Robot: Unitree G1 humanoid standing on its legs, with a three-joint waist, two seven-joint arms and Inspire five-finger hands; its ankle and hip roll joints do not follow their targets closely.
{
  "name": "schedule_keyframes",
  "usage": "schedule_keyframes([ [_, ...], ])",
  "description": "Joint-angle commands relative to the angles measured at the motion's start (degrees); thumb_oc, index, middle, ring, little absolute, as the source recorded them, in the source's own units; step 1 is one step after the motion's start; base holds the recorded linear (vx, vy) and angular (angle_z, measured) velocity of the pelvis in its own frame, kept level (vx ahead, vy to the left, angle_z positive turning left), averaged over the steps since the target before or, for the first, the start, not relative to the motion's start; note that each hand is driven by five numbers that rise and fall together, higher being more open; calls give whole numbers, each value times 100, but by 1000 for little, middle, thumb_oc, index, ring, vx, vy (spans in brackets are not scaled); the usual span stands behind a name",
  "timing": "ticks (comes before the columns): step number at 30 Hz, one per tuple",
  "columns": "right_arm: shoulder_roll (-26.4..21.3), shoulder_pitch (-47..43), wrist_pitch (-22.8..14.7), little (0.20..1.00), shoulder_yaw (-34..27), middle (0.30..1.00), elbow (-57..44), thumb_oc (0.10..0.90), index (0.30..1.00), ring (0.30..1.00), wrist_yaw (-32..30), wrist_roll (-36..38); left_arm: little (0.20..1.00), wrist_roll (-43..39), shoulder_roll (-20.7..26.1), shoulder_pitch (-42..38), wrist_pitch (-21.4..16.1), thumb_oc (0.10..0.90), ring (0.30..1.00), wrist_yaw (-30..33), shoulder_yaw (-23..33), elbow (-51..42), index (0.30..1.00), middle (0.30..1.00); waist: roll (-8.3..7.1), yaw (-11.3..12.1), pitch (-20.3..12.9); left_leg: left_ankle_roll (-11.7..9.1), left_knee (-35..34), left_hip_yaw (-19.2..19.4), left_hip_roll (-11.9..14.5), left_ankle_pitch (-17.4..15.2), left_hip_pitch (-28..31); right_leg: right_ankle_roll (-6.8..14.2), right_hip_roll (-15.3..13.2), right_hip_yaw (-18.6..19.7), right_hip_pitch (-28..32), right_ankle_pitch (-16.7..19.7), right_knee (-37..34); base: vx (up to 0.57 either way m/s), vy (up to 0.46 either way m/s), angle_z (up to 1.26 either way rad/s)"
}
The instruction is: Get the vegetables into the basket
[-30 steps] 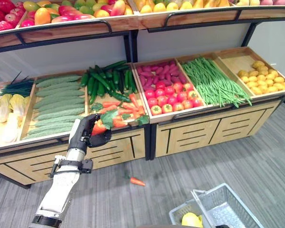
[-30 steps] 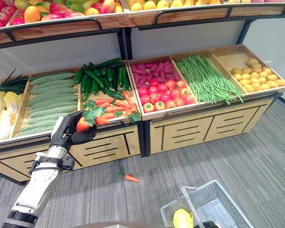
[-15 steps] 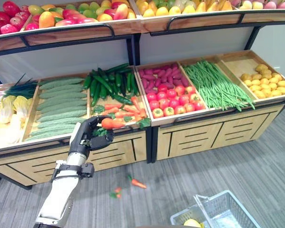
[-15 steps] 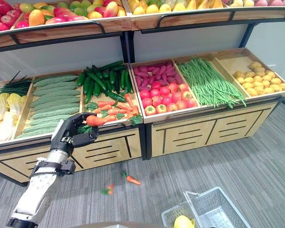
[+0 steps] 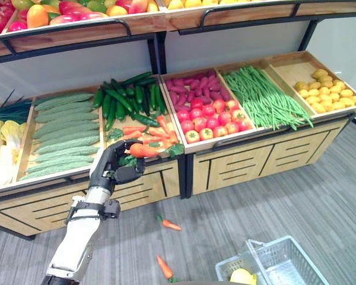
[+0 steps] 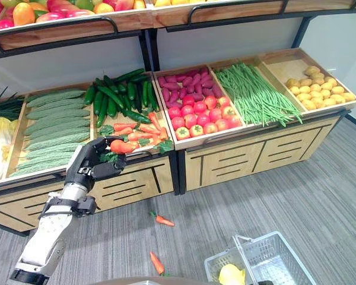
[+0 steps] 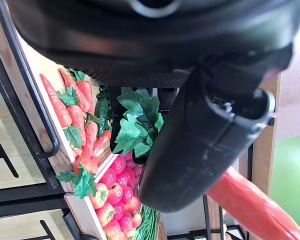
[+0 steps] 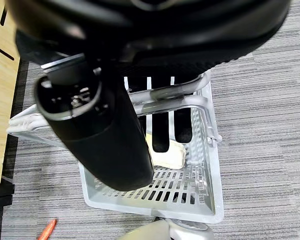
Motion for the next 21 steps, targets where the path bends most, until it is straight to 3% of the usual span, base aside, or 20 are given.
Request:
schedule_keyframes([
  [1, 66, -318, -106, 300, -61, 300, 286, 400, 300, 300, -116, 194, 300, -146, 184, -832, -444, 400, 300, 134, 147, -503, 300, 300, -212, 3, -208, 337, 52, 134, -350, -960, 339, 482, -130, 81, -223, -73, 50, -5, 37, 1],
  [10, 2, -352, -115, 300, -210, 300, 181, 400, 300, 300, -189, 297, 300, -268, 198, -1042, -422, 400, 300, 85, -58, -509, 300, 300, -193, -70, -86, 421, 52, 220, -395, -980, 348, 532, -168, 153, -377, -108, 306, 9, 49, 0],
  [14, -8, -347, -117, 300, -237, 300, 125, 400, 300, 300, -218, 347, 300, -346, 215, -1233, -437, 400, 300, 72, -255, -444, 300, 300, -157, -155, 7, 494, 102, 459, -427, -1039, 303, 617, -169, 355, -545, 6, 375, -5, 96, -21],
  [18, -7, -447, -168, 300, -218, 300, -4, 400, 300, 300, -270, 392, 300, -474, 236, -1471, -536, 400, 300, 84, -478, -356, 300, 300, -32, -393, 193, 583, 392, 1100, -421, -1254, 56, 1020, -95, 1032, -1043, 501, 450, -34, 128, -89],
  [21, 17, -519, -195, 300, -205, 300, -63, 400, 300, 300, -313, 434, 300, -513, 279, -1560, -573, 400, 300, 102, -539, -312, 300, 300, 22, -403, 262, 589, 290, 1359, -405, -1223, 41, 1124, -79, 1041, -1262, 674, 559, -41, 53, -79],
])
